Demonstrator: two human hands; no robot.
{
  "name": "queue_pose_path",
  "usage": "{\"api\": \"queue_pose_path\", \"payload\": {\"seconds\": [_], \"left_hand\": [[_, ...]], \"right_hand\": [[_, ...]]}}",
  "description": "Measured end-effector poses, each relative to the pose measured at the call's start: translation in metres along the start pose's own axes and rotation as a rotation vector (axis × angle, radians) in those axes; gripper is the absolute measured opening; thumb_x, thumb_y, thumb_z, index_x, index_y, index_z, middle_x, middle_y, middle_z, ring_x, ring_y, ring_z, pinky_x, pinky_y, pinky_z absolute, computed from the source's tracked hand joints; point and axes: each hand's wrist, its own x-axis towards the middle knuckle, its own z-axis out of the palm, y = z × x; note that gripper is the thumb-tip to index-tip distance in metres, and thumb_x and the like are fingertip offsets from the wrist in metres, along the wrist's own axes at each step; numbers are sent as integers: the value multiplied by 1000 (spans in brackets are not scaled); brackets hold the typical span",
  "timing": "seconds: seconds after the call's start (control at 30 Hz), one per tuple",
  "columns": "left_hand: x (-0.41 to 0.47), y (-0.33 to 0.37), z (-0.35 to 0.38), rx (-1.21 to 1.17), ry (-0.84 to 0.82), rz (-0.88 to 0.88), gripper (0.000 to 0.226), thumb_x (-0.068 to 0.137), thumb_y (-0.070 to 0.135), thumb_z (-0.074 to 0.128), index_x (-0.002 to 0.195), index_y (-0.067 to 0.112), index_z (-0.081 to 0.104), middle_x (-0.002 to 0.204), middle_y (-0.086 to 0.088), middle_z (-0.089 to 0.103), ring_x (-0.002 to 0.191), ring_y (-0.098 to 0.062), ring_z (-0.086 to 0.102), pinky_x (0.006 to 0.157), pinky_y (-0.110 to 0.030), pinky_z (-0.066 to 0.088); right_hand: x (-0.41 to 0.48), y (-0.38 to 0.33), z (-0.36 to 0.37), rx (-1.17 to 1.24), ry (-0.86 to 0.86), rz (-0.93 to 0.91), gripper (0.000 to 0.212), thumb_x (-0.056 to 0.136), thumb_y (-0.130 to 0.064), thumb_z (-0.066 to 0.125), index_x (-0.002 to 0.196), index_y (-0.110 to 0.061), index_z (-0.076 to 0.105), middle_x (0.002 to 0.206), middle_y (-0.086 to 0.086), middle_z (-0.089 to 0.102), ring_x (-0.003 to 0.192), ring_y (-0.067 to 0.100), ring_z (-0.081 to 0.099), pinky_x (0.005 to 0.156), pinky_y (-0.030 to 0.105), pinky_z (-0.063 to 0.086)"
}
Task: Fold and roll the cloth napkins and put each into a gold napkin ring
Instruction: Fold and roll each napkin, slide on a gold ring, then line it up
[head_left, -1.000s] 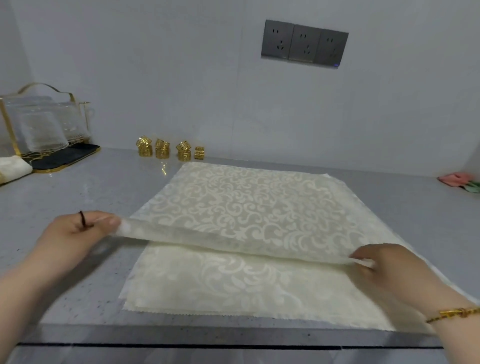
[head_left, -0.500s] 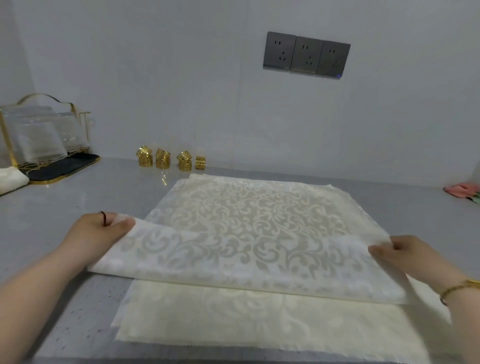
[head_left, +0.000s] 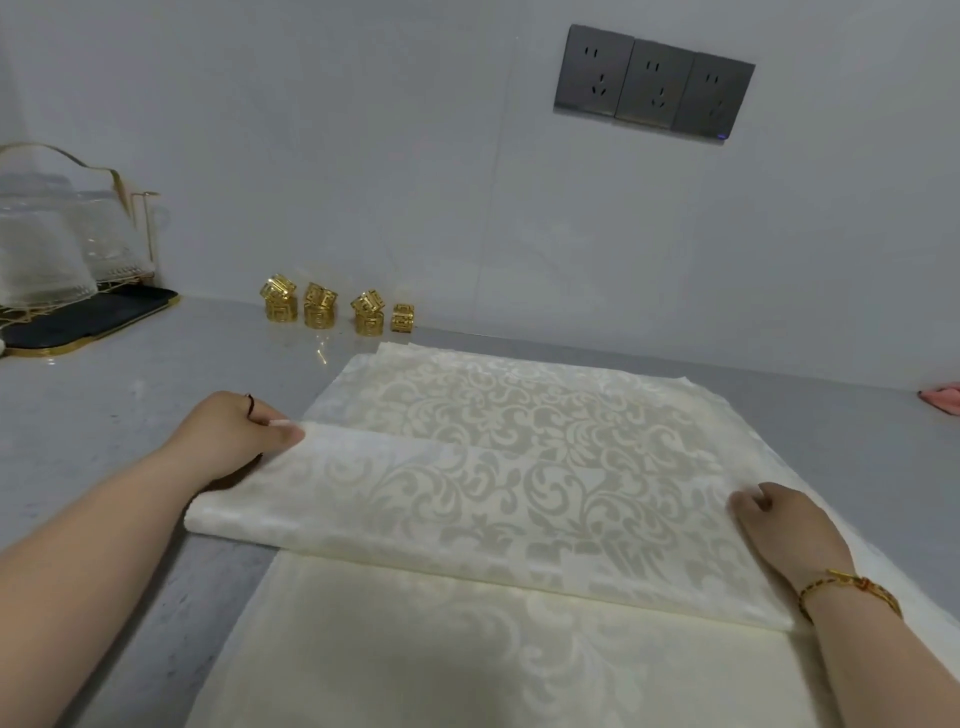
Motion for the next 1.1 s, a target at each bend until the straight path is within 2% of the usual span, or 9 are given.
{"api": "queue_pose_path", "payload": {"seconds": [0.23, 0.4, 0.5, 0.57, 0.63, 0.77, 0.97, 1.03, 1.1], "left_hand": [[17, -8, 10, 141, 77, 41, 17, 85, 27, 61, 92, 13, 69, 77, 1, 61, 80, -21, 54, 73, -29, 38], [-6, 14, 6, 315, 94, 166, 28, 93, 29, 47, 118, 23, 58, 121, -1, 58, 99, -22, 55, 76, -27, 37], [-33, 28, 28, 356, -88, 399, 36, 92, 37, 44, 127, 29, 50, 136, 10, 47, 118, -12, 48, 93, -22, 35], [-48, 29, 51, 403, -299, 575, 54, 88, 55, 36, 138, 33, 36, 146, 17, 29, 132, 1, 26, 106, -9, 15], [-55, 29, 65, 409, -465, 660, 92, 64, 84, 10, 141, 37, 29, 150, 21, 18, 130, 12, 11, 95, 6, -4], [-55, 25, 68, 504, -530, 717, 131, 34, 87, -25, 143, 35, 24, 152, 18, 10, 127, 15, -3, 85, 9, -17], [-59, 28, 74, 642, -533, 770, 120, 44, 83, -25, 146, 32, 12, 154, 16, 0, 139, 2, -5, 102, -10, -13], [-59, 27, 76, 625, -493, 781, 102, 54, 64, -15, 146, 31, 12, 154, 17, 0, 139, 3, -4, 101, -8, -13], [-59, 28, 75, 598, -462, 780, 100, 53, 55, -13, 146, 30, 15, 153, 17, 4, 139, 4, -2, 100, -6, -13]], "right_hand": [[5, 0, 6, -31, 24, 6, 34, 93, -18, 38, 61, -7, 38, 62, 12, 46, 60, 26, 42, 54, 29, 28], [5, -2, 4, -21, 16, -1, 34, 93, -17, 39, 61, -5, 39, 62, 14, 47, 59, 28, 42, 54, 30, 29], [2, -4, 3, -12, 27, 6, 33, 93, -17, 40, 62, -4, 40, 63, 15, 49, 62, 29, 44, 55, 31, 29], [3, -2, 4, -7, 34, 6, 33, 93, -17, 41, 62, -5, 40, 64, 15, 49, 63, 29, 45, 56, 31, 30], [4, 0, 4, -5, 19, 7, 29, 93, -19, 43, 68, -4, 45, 69, 14, 52, 71, 31, 50, 61, 33, 34], [0, -2, 3, -78, 64, 1, 34, 90, -23, 53, 118, -4, 53, 118, 20, 55, 114, 38, 44, 91, 40, 36], [-38, -46, 19, -82, 346, -572, 32, 77, -20, 55, 97, 2, 66, 97, 22, 66, 90, 41, 63, 84, 35, 43], [-65, -73, 30, -101, 147, -790, 50, 79, -39, 40, 104, -4, 66, 105, 16, 67, 97, 33, 65, 86, 26, 47], [-91, -101, 41, -112, -180, -921, 78, 82, -63, 17, 131, -11, 48, 139, 9, 45, 130, 23, 41, 107, 19, 18]]}}
